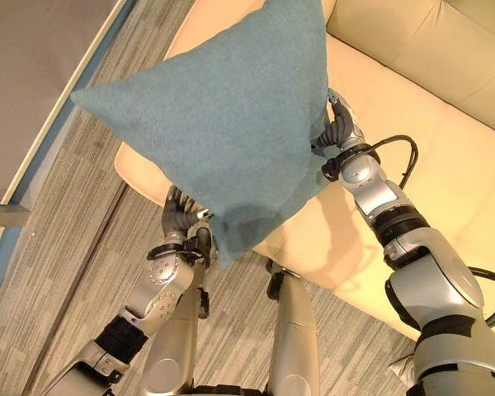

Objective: Pick up all the scattered cushions and arrange them neatly on the sofa.

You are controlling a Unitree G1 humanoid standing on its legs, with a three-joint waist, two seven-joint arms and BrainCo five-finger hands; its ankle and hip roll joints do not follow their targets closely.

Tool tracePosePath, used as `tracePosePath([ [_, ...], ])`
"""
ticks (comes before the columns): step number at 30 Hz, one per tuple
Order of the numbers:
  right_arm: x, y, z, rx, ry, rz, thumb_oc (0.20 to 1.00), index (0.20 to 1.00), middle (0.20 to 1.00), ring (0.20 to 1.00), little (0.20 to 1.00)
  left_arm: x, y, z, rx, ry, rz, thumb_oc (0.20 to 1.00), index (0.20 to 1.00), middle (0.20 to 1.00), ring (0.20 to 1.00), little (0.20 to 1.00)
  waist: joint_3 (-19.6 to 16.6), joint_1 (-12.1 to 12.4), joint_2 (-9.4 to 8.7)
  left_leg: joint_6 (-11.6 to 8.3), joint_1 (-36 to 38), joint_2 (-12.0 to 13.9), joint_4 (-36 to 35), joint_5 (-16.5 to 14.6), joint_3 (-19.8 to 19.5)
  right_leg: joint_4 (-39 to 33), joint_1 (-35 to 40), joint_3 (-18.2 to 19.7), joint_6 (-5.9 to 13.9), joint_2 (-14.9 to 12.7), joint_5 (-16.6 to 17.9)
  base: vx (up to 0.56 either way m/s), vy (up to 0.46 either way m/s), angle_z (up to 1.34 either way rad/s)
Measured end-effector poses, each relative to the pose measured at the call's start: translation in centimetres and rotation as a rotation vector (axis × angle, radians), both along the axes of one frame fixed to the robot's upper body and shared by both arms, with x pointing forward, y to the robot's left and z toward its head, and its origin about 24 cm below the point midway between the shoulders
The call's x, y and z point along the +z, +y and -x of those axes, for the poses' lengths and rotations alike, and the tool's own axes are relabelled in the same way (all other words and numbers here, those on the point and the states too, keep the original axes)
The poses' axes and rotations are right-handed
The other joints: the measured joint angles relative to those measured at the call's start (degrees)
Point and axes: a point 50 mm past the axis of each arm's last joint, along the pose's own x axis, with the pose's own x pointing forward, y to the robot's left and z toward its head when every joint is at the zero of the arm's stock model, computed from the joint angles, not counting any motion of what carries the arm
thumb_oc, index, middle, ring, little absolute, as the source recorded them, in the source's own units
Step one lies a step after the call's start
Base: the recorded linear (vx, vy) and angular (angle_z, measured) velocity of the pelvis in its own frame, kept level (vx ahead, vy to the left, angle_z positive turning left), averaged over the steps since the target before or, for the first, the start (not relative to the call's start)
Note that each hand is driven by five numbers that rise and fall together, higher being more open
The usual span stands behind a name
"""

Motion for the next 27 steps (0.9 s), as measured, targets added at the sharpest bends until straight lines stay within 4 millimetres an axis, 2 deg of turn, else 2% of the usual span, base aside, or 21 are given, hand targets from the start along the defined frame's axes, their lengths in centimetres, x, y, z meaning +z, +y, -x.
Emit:
tracePosePath([
  [2, -0.3, -0.9, 0.2, -0.028, 0.015, 0.01, 1.0, 1.0, 1.0, 1.0, 1.0, 1.3, -0.2, 0.4, -0.022, -0.069, 0.042, 1.0, 1.0, 1.0, 1.0, 1.0, -0.1, 0.3, 0.98, 0.03, 0.7, 0.0, 0.0, 0.0, -0.1, -0.1, 0.8, -0.1, 0.12, 0.0, -0.2, 0.0, 0.0, 0.0],
  [5, -0.4, -1.0, 0.2, -0.029, 0.016, 0.027, 1.0, 1.0, 1.0, 1.0, 1.0, 2.4, -0.5, 0.6, -0.051, -0.109, 0.089, 1.0, 1.0, 1.0, 1.0, 1.0, -0.3, 0.0, 2.03, -0.26, 0.8, 0.1, 0.0, -0.3, 0.0, -0.1, 0.9, 0.0, 0.07, 0.1, -0.3, 0.0, 0.0, 0.0],
  [17, -0.4, -1.0, 0.2, -0.03, 0.015, 0.033, 1.0, 1.0, 1.0, 1.0, 1.0, 2.3, -0.6, 0.4, -0.047, -0.1, 0.089, 1.0, 1.0, 1.0, 1.0, 1.0, -0.3, 0.0, 2.09, -0.33, 0.8, 0.2, 0.0, -0.4, 0.0, -0.1, 0.9, -0.1, -0.02, 0.1, -0.3, 0.0, 0.0, 0.0],
  [20, -0.5, -0.9, 0.2, -0.028, 0.015, 0.024, 1.0, 1.0, 1.0, 1.0, 1.0, 1.8, -0.6, -0.1, -0.023, -0.098, 0.023, 1.0, 1.0, 1.0, 1.0, 1.0, -0.3, -0.1, 2.11, -0.32, 0.8, 0.2, 0.0, -0.4, 0.0, -0.1, 0.9, -0.1, -0.02, 0.2, -0.3, 0.0, 0.0, 0.0],
  [22, -0.9, -0.9, 0.3, -0.03, 0.022, 0.011, 1.0, 1.0, 1.0, 1.0, 1.0, 0.6, -0.6, -1.0, 0.015, -0.085, -0.091, 1.0, 1.0, 1.0, 1.0, 1.0, -0.4, 0.0, 2.32, -0.33, 0.8, 0.2, 0.0, -0.4, 0.0, -0.1, 0.9, -0.1, -0.02, 0.1, -0.3, 0.0, 0.0, 0.0],
  [24, -1.4, -0.3, 0.2, -0.016, 0.032, 0.002, 1.0, 1.0, 1.0, 1.0, 1.0, -0.9, 0.1, -2.0, 0.053, -0.019, -0.2, 1.0, 1.0, 1.0, 1.0, 1.0, -0.5, -0.1, 2.51, -0.24, 0.8, 0.2, 0.0, -0.5, 0.0, -0.1, 0.9, -0.1, -0.02, 0.2, -0.3, 0.0, 0.0, 0.0],
  [27, -2.0, 0.0, 0.4, -0.01, 0.032, -0.034, 1.0, 1.0, 1.0, 1.0, 1.0, -1.9, 1.0, -2.4, 0.088, 0.004, -0.307, 1.0, 1.0, 1.0, 1.0, 1.0, -0.7, 0.0, 2.83, -0.25, 0.8, 0.2, 0.0, -0.5, 0.0, -0.1, 0.9, -0.1, -0.03, 0.2, -0.3, 0.0, 0.0, 0.0],
])
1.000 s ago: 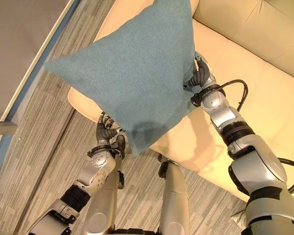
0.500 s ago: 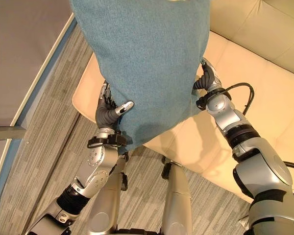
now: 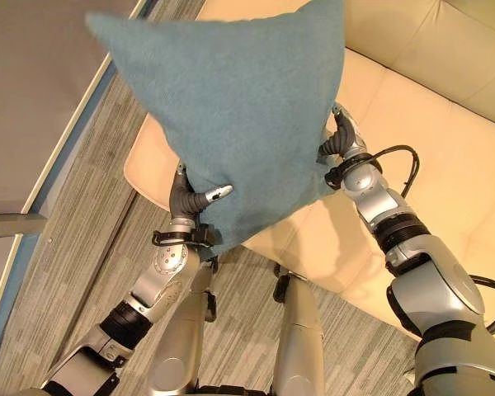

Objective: Pick up all the scattered cushions and arrange them neatly on the sofa.

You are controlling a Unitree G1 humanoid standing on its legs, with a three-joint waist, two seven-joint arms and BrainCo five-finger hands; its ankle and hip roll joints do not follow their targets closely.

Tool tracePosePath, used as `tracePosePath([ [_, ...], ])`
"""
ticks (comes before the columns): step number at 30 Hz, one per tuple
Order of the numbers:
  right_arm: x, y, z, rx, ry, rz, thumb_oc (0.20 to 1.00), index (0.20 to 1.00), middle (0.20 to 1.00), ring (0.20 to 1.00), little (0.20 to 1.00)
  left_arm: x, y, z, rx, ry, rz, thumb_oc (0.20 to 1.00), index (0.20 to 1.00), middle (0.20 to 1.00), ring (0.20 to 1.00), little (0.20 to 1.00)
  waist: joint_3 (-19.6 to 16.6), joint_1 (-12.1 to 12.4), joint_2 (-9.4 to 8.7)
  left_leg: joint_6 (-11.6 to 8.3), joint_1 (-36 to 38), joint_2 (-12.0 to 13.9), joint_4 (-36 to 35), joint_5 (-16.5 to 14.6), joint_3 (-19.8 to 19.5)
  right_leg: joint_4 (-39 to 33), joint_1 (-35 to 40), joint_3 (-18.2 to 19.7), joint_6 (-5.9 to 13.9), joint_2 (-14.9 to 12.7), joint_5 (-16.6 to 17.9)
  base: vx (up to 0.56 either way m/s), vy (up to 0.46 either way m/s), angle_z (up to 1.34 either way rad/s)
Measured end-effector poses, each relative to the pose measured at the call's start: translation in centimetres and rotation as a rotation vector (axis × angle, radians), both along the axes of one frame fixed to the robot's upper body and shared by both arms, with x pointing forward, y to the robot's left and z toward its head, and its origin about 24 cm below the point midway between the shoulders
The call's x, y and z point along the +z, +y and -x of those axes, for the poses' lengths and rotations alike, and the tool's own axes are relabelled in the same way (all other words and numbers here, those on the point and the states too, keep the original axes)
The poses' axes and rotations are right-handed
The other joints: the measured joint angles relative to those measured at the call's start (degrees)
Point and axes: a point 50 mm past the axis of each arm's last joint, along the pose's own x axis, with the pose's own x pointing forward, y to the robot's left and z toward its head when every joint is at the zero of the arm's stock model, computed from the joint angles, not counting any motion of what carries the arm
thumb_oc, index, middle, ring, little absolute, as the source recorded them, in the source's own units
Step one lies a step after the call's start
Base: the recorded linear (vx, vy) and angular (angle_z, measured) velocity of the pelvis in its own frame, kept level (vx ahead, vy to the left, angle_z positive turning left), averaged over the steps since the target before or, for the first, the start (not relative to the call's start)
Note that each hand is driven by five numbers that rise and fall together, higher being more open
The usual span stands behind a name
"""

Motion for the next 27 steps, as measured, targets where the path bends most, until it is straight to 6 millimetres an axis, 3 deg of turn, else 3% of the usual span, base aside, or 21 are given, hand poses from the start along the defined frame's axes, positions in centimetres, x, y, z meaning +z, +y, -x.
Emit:
tracePosePath([
  [8, -1.3, 0.5, 0.3, 0.006, 0.006, -0.077, 1.0, 1.0, 1.0, 1.0, 1.0, -1.0, 0.5, -0.2, 0.039, 0.019, -0.128, 1.0, 1.0, 1.0, 1.0, 1.0, -0.2, -0.4, 0.37, 0.08, 0.3, 0.0, 0.0, -0.2, 0.0, -0.1, 0.4, 0.0, 0.0, 0.0, 0.0, 0.0, 0.0, 0.0],
  [10, -1.7, 0.6, 0.4, 0.008, 0.009, -0.102, 1.0, 1.0, 1.0, 1.0, 1.0, -1.4, 0.5, -0.3, 0.044, 0.035, -0.129, 0.423, 0.423, 0.423, 0.423, 0.423, -0.2, -0.4, 0.4, 0.08, 0.6, 0.0, 0.0, -0.3, 0.0, -0.1, 0.7, 0.0, 0.08, 0.0, -0.1, 0.0, 0.0, 0.0],
  [11, -1.8, 0.7, 0.4, 0.009, 0.01, -0.13, 1.0, 1.0, 1.0, 1.0, 1.0, -1.5, 0.5, -0.3, 0.044, 0.04, -0.126, 0.2, 0.2, 0.2, 0.2, 0.2, -0.2, -0.5, 0.4, 0.09, 0.6, 0.0, 0.0, -0.4, 0.0, -0.1, 0.7, 0.0, 0.47, 0.0, -0.3, 0.0, 0.0, 0.0],
  [14, -2.5, 1.2, 0.5, 0.014, 0.025, -0.232, 0.2, 0.2, 0.2, 0.2, 0.2, -1.3, 0.5, -0.5, 0.052, 0.04, -0.11, 0.2, 0.2, 0.2, 0.2, 0.2, -0.2, -0.9, 0.4, 0.11, 0.7, 0.0, 0.0, -0.6, 0.0, -0.2, 0.8, 0.0, 0.51, 0.0, -0.4, 0.0, 0.0, 0.0],
  [18, -3.8, 2.8, 0.6, 0.027, 0.026, -0.44, 0.2, 0.2, 0.2, 0.2, 0.2, -0.9, 1.0, -1.2, 0.107, 0.056, -0.057, 0.2, 0.2, 0.2, 0.2, 0.2, -0.2, -1.7, 0.4, 0.14, 1.4, 0.0, 0.0, -1.2, 0.1, -0.9, 1.8, -0.1, 0.6, 0.1, -0.4, 0.0, 0.01, -0.03],
  [27, -5.0, 3.1, 1.1, 0.023, 0.035, -0.514, 0.2, 0.2, 0.2, 0.2, 0.2, -1.1, 1.3, -1.2, 0.138, 0.082, -0.013, 0.2, 0.2, 0.2, 0.2, 0.2, -0.3, -2.3, 0.45, 0.49, 2.5, 0.1, 0.0, -1.0, 0.4, -0.8, 2.7, -0.1, 0.35, 0.0, -0.2, 0.0, 0.0, 0.0],
])
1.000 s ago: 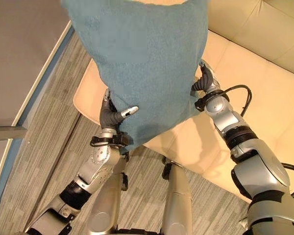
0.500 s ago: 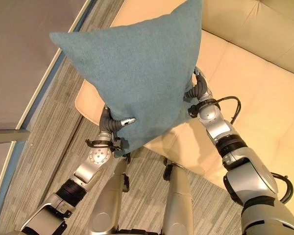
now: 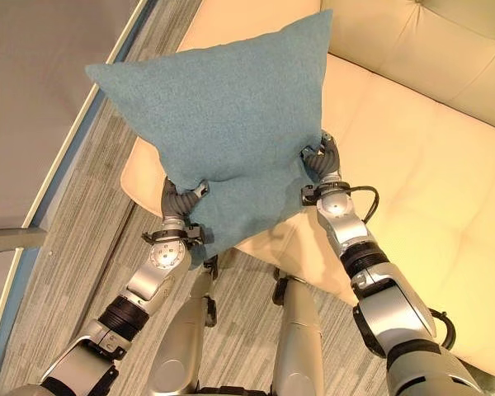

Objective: Pick up all the scattered cushions and arrange them neatly on the sofa.

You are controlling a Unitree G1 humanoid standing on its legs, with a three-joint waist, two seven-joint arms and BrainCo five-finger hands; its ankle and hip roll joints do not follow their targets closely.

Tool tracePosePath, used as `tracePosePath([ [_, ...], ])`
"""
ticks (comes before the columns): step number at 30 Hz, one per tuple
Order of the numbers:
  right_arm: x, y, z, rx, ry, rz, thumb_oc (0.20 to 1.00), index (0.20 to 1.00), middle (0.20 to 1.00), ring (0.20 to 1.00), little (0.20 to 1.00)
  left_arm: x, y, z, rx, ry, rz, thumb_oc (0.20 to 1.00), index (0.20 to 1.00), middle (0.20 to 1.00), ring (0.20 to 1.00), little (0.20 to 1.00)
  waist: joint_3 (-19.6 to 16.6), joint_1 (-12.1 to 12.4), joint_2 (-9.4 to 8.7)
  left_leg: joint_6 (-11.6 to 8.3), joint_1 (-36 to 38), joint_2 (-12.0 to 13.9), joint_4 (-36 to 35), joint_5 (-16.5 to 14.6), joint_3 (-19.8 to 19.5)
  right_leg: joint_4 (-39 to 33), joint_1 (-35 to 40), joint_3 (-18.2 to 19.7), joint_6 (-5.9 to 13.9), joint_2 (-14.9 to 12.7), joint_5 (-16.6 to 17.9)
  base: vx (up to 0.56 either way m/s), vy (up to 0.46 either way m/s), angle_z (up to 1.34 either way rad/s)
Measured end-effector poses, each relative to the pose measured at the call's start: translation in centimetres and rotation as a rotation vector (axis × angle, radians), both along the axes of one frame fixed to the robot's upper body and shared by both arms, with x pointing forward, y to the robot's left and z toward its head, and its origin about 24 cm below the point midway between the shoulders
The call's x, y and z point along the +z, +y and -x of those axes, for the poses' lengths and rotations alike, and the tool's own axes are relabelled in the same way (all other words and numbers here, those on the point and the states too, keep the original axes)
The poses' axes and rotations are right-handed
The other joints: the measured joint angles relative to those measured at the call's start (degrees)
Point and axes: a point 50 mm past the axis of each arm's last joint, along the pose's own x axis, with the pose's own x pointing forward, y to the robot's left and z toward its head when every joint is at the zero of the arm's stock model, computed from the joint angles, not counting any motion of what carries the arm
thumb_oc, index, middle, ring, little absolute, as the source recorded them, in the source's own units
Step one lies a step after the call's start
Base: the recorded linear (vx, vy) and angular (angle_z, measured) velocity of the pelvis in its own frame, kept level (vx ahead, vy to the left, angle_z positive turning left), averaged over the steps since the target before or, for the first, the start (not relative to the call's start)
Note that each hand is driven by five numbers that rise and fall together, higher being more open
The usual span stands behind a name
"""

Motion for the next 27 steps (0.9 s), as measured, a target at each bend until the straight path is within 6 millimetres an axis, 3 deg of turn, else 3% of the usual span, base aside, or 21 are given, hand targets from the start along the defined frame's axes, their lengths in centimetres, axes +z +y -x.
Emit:
tracePosePath([
  [5, -3.1, -0.1, 1.3, 0.001, 0.073, -0.019, 0.2, 0.2, 0.2, 0.2, 0.2, -0.9, 0.6, 0.4, 0.02, 0.033, 0.012, 0.2, 0.2, 0.2, 0.2, 0.2, -0.1, -0.7, 0.17, -0.35, 2.2, 0.2, 0.0, -0.9, 0.1, -0.3, 2.4, 0.0, 0.58, 0.2, -0.5, 0.01, 0.019, 0.02],
  [10, -7.7, -0.5, 3.9, 0.004, 0.198, -0.02, 0.2, 0.2, 0.2, 0.2, 0.2, -3.8, 1.0, 1.9, 0.021, 0.139, 0.005, 0.2, 0.2, 0.2, 0.2, 0.2, -0.7, -0.9, 0.41, -0.45, 5.4, 0.6, 0.4, -5.0, 0.8, -2.7, 6.7, -0.1, 0.56, 0.8, -0.5, 0.03, 0.047, -0.01],
  [13, -10.2, -0.8, 5.9, 0.008, 0.275, -0.021, 0.2, 0.2, 0.2, 0.2, 0.2, -5.3, 1.4, 2.8, -0.001, 0.204, -0.009, 0.2, 0.2, 0.2, 0.2, 0.2, -0.7, -1.8, 0.29, -0.24, 8.0, 1.1, 2.0, -4.3, 2.0, -4.0, 10.5, -0.7, 0.73, 1.2, -0.4, 0.06, 0.087, -0.11],
  [17, -12.6, -0.9, 8.3, 0.011, 0.343, -0.059, 0.2, 0.2, 0.2, 0.2, 0.2, -6.4, 1.8, 3.5, -0.021, 0.24, -0.026, 0.2, 0.2, 0.2, 0.2, 0.2, -1.5, -3.7, -1.4, -0.15, 11.1, 0.4, 2.4, -3.7, 3.9, -6.4, 12.9, 2.6, 1.91, 2.3, 0.4, 0.06, 0.176, -0.34],
  [19, -14.3, -0.5, 10.4, 0.022, 0.392, -0.108, 0.2, 0.2, 0.2, 0.2, 0.2, -8.0, 2.5, 4.7, -0.025, 0.298, -0.04, 0.2, 0.2, 0.2, 0.2, 0.2, -2.8, -5.4, -2.53, -0.47, 15.8, 0.0, 2.2, -5.5, 6.5, -8.2, 16.8, 5.1, 3.0, 2.6, 0.8, 0.05, 0.26, -0.62],
  [24, -14.9, -1.1, 11.9, -0.001, 0.405, -0.17, 0.2, 0.2, 0.2, 0.2, 0.2, -8.8, 2.9, 5.4, -0.056, 0.33, -0.019, 0.2, 0.2, 0.2, 0.2, 0.2, -6.7, -7.9, -5.12, 1.1, 21.6, -2.1, -0.1, -7.5, 12.9, -14.3, 20.3, 11.4, 6.19, 2.8, 4.7, 0.04, 0.189, -0.67],
  [27, -14.6, -1.3, 12.0, -0.006, 0.389, -0.164, 0.2, 0.2, 0.2, 0.2, 0.2, -8.9, 2.8, 5.5, -0.057, 0.339, 0.003, 0.2, 0.2, 0.2, 0.2, 0.2, -8.3, -8.6, -5.97, 1.73, 23.7, -3.1, -0.1, -8.4, 14.7, -17.3, 22.8, 13.2, 6.84, 2.1, 6.6, 0.03, 0.12, -0.39],
])
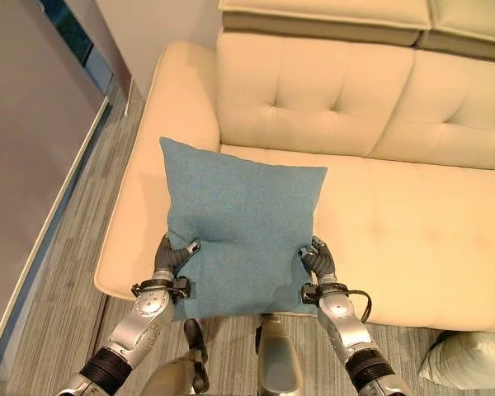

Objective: Pick up all the scattered cushions and arrange them neatly on the sofa.

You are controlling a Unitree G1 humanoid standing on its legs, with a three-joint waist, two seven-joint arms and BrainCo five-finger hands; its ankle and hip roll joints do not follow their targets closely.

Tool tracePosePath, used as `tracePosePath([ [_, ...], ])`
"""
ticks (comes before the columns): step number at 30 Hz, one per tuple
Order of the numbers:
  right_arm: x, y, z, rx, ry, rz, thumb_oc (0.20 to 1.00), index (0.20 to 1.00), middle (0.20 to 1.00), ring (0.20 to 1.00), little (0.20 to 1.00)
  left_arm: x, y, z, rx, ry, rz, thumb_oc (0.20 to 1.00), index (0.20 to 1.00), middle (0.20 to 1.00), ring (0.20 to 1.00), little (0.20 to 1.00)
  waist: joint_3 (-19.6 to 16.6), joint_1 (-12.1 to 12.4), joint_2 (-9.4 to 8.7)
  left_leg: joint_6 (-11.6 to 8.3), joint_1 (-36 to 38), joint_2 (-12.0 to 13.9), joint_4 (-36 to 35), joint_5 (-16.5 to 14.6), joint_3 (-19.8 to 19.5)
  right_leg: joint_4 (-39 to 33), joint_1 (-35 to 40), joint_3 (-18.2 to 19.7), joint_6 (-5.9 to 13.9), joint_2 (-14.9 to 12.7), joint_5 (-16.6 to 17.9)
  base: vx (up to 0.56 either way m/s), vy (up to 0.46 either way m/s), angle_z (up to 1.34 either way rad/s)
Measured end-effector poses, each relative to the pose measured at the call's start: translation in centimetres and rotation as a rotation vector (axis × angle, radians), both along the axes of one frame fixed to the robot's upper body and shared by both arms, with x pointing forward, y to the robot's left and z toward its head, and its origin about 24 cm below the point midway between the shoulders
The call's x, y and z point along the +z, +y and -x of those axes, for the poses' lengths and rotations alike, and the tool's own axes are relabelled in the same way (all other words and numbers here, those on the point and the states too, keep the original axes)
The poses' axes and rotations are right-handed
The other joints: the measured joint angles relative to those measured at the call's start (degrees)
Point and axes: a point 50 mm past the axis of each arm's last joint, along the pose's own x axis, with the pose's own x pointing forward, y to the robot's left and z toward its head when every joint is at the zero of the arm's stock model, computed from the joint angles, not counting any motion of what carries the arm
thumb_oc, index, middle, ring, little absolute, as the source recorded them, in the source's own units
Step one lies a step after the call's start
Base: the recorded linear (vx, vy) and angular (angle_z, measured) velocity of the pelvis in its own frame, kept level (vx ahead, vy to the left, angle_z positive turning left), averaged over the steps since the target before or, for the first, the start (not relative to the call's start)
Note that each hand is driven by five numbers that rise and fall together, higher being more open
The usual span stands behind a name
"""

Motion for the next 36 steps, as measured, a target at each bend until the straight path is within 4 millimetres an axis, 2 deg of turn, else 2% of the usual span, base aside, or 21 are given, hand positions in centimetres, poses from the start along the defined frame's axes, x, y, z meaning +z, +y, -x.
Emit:
tracePosePath([
  [4, -0.1, 0.5, 0.0, 0.0, -0.002, -0.005, 0.2, 0.2, 0.2, 0.2, 0.2, -0.2, 0.6, 0.1, 0.014, 0.012, 0.004, 0.2, 0.2, 0.2, 0.2, 0.2, -1.8, 0.0, -0.77, 0.36, 2.3, -1.5, 0.0, -1.0, 2.4, -1.2, 1.2, 1.1, 0.4, -0.3, 1.9, 0.01, 0.094, -0.34],
  [6, 0.1, 1.1, -0.2, 0.006, -0.016, -0.008, 0.2, 0.2, 0.2, 0.2, 0.2, -0.4, 1.4, 0.2, 0.043, 0.025, 0.001, 0.2, 0.2, 0.2, 0.2, 0.2, -1.9, 0.3, -0.72, 0.68, 5.1, -1.1, 0.0, -2.2, 5.3, -0.8, 2.0, 0.9, 1.67, -0.1, 3.3, 0.0, 0.02, -0.73],
  [7, -0.1, 1.5, -0.2, 0.013, -0.014, -0.012, 0.2, 0.2, 0.2, 0.2, 0.2, -0.4, 1.5, 0.2, 0.046, 0.025, 0.005, 0.2, 0.2, 0.2, 0.2, 0.2, -2.5, -0.3, -1.22, 0.16, 6.0, -2.1, 0.1, -3.2, 6.7, -1.9, 2.2, 0.1, 2.43, -0.4, 3.7, 0.01, -0.025, -0.86],
  [8, 0.0, 1.5, -0.2, 0.006, -0.017, -0.011, 0.2, 0.2, 0.2, 0.2, 0.2, -0.4, 1.5, 0.2, 0.052, 0.027, 0.01, 0.2, 0.2, 0.2, 0.2, 0.2, -3.2, -0.1, -1.47, 1.51, 6.4, -1.4, 0.1, -3.5, 8.3, -3.9, 2.8, -5.3, 1.97, -2.4, 2.1, 0.04, -0.075, -0.6],
  [9, -0.1, 1.4, -0.1, 0.0, -0.013, -0.008, 0.2, 0.2, 0.2, 0.2, 0.2, -0.3, 1.4, 0.1, 0.048, 0.025, 0.015, 0.2, 0.2, 0.2, 0.2, 0.2, -3.4, -0.5, -1.46, 1.31, 6.4, -1.2, -0.2, -3.8, 8.2, -2.6, 2.3, -6.7, 2.2, -2.7, 1.9, 0.08, -0.141, -0.37],
  [12, -0.2, 0.7, 0.2, -0.009, -0.005, 0.024, 0.2, 0.2, 0.2, 0.2, 0.2, -0.6, 1.2, 0.4, 0.047, 0.037, 0.023, 0.2, 0.2, 0.2, 0.2, 0.2, -4.0, -0.5, -1.71, 0.19, 7.3, -0.4, 0.0, -3.4, 8.9, 0.4, 1.9, -7.3, 2.03, -2.4, 1.5, 0.09, -0.186, -0.11],
  [13, 0.0, 1.0, 0.2, 0.003, -0.01, 0.03, 0.2, 0.2, 0.2, 0.2, 0.2, -1.6, 1.4, 1.4, 0.074, 0.08, 0.039, 0.2, 0.2, 0.2, 0.2, 0.2, -5.5, 0.2, -0.2, -1.56, 9.3, 1.2, 0.0, -3.8, 11.7, 0.6, 2.4, -10.9, -1.11, -1.6, -0.4, 0.12, -0.293, -0.6],
  [15, 0.3, 1.1, 0.1, 0.014, -0.023, 0.042, 0.2, 0.2, 0.2, 0.2, 0.2, -2.0, 1.5, 1.8, 0.094, 0.099, 0.061, 0.2, 0.2, 0.2, 0.2, 0.2, -6.7, 1.5, 1.8, -2.61, 9.8, 3.1, 0.8, -4.2, 11.9, -0.6, 3.6, -14.1, -2.28, -0.2, 1.2, 0.08, -0.379, -0.59],
  [17, -0.2, 0.5, 0.7, -0.008, -0.004, 0.044, 0.2, 0.2, 0.2, 0.2, 0.2, -2.2, 1.0, 2.0, 0.106, 0.113, 0.109, 0.2, 0.2, 0.2, 0.2, 0.2, -6.9, 0.8, 2.57, -3.41, 9.6, 4.9, 2.8, -4.7, 10.4, 1.5, 4.0, -14.7, -3.06, 0.6, -0.8, 0.01, -0.365, 0.17],
  [18, -0.6, 0.0, 1.2, -0.026, 0.017, 0.048, 0.2, 0.2, 0.2, 0.2, 0.2, -2.6, 0.5, 2.4, 0.093, 0.131, 0.118, 0.2, 0.2, 0.2, 0.2, 0.2, -7.6, 1.8, 1.54, -4.03, 7.7, 7.1, 8.5, -5.0, 8.0, 1.8, 4.9, -15.3, -5.29, 1.5, -2.8, 0.01, -0.349, 0.26],
  [21, 0.4, -0.5, 0.9, -0.033, -0.022, 0.07, 0.2, 0.2, 0.2, 0.2, 0.2, -2.6, -0.1, 2.4, 0.084, 0.142, 0.154, 0.2, 0.2, 0.2, 0.2, 0.2, -7.7, 1.7, 1.29, -4.83, 3.3, 10.2, 15.7, -2.3, 3.6, -1.2, 7.5, -17.3, -5.85, 3.1, -3.1, 0.03, -0.226, 0.22],
  [23, 0.9, -1.1, 0.8, -0.041, -0.039, 0.086, 0.2, 0.2, 0.2, 0.2, 0.2, -2.5, -0.4, 2.3, 0.078, 0.142, 0.163, 0.2, 0.2, 0.2, 0.2, 0.2, -7.5, 1.5, 0.92, -5.48, 3.0, 10.0, 17.0, -1.5, 3.5, -2.4, 9.2, -17.9, -7.43, 3.3, -2.9, 0.06, -0.102, 0.21],
  [24, 1.3, -1.3, 0.6, -0.047, -0.052, 0.095, 0.2, 0.2, 0.2, 0.2, 0.2, -2.4, -1.0, 2.2, 0.06, 0.139, 0.173, 0.2, 0.2, 0.2, 0.2, 0.2, -7.2, 1.6, 0.55, -6.19, 2.1, 8.6, 17.5, -2.4, 3.4, -3.4, 10.0, -18.0, -7.73, 3.6, -3.3, 0.08, -0.097, 0.07],
  [27, 1.6, -1.8, 0.5, -0.071, -0.063, 0.099, 0.2, 0.2, 0.2, 0.2, 0.2, -2.0, -1.9, 1.9, 0.037, 0.125, 0.188, 0.2, 0.2, 0.2, 0.2, 0.2, -7.0, 1.6, -0.03, -4.88, -0.1, 1.4, 12.9, -4.3, 2.3, -5.2, 10.5, -17.4, -7.14, 3.8, -2.7, 0.12, -0.047, -0.08],
  [28, 1.3, -1.6, 0.6, -0.077, -0.055, 0.091, 0.2, 0.2, 0.2, 0.2, 0.2, -2.0, -1.8, 1.8, 0.037, 0.124, 0.183, 0.2, 0.2, 0.2, 0.2, 0.2, -6.5, 1.6, -0.83, -4.26, -1.6, -0.9, 12.1, -4.9, 1.4, -6.3, 11.2, -16.3, -8.3, 4.6, -2.3, 0.13, 0.053, -0.59],
  [29, 1.3, -1.4, 0.6, -0.071, -0.055, 0.087, 0.2, 0.2, 0.2, 0.2, 0.2, -2.1, -1.5, 2.0, 0.054, 0.131, 0.182, 0.2, 0.2, 0.2, 0.2, 0.2, -6.5, 2.9, -0.68, -3.26, -1.5, -2.5, 9.1, -4.8, 0.4, -6.3, 11.1, -14.7, -8.11, 5.9, -2.2, 0.12, 0.057, -0.84],
  [31, 0.9, -0.5, 0.7, -0.048, -0.043, 0.074, 0.2, 0.2, 0.2, 0.2, 0.2, -2.3, -0.4, 1.9, 0.075, 0.135, 0.155, 0.2, 0.2, 0.2, 0.2, 0.2, -6.3, 2.8, -0.26, -0.71, -1.4, -1.9, 7.7, -3.4, -0.8, -5.4, 11.4, -13.4, -8.84, 8.9, -2.8, 0.11, 0.063, -0.88],
  [32, 0.7, 0.0, 0.8, -0.048, -0.038, 0.06, 0.2, 0.2, 0.2, 0.2, 0.2, -2.4, 0.1, 2.0, 0.082, 0.137, 0.139, 0.2, 0.2, 0.2, 0.2, 0.2, -6.2, 3.4, -1.12, 0.58, 0.3, -2.3, 6.3, -3.4, -1.7, -3.8, 10.8, -11.9, -8.68, 9.1, -3.7, 0.06, 0.065, -0.69],
  [33, 0.7, 0.2, 0.8, -0.043, -0.039, 0.055, 0.2, 0.2, 0.2, 0.2, 0.2, -2.4, 0.3, 1.9, 0.086, 0.137, 0.135, 0.2, 0.2, 0.2, 0.2, 0.2, -6.2, 2.8, -1.13, 1.6, 0.8, -2.7, 5.7, -3.1, -0.9, -2.7, 10.2, -11.9, -6.94, 9.3, -4.8, 0.07, 0.061, -0.74],
  [34, 0.7, 0.6, 0.7, -0.04, -0.044, 0.052, 0.2, 0.2, 0.2, 0.2, 0.2, -2.2, 0.4, 1.7, 0.08, 0.127, 0.121, 0.2, 0.2, 0.2, 0.2, 0.2, -5.8, 2.4, -0.9, 3.78, 1.5, -2.2, 4.5, -2.8, -0.8, 0.3, 9.3, -11.3, -5.29, 9.0, -5.5, 0.03, -0.002, -0.41],
  [36, 0.7, 0.2, 0.8, -0.06, -0.043, 0.056, 0.2, 0.2, 0.2, 0.2, 0.2, -2.0, 0.1, 1.5, 0.075, 0.12, 0.131, 0.2, 0.2, 0.2, 0.2, 0.2, -5.3, 0.9, 0.02, 5.07, 1.7, -2.3, 4.6, -3.1, -1.2, 7.6, 6.4, -10.1, -2.94, 7.9, -7.5, 0.02, -0.045, 0.03],
])
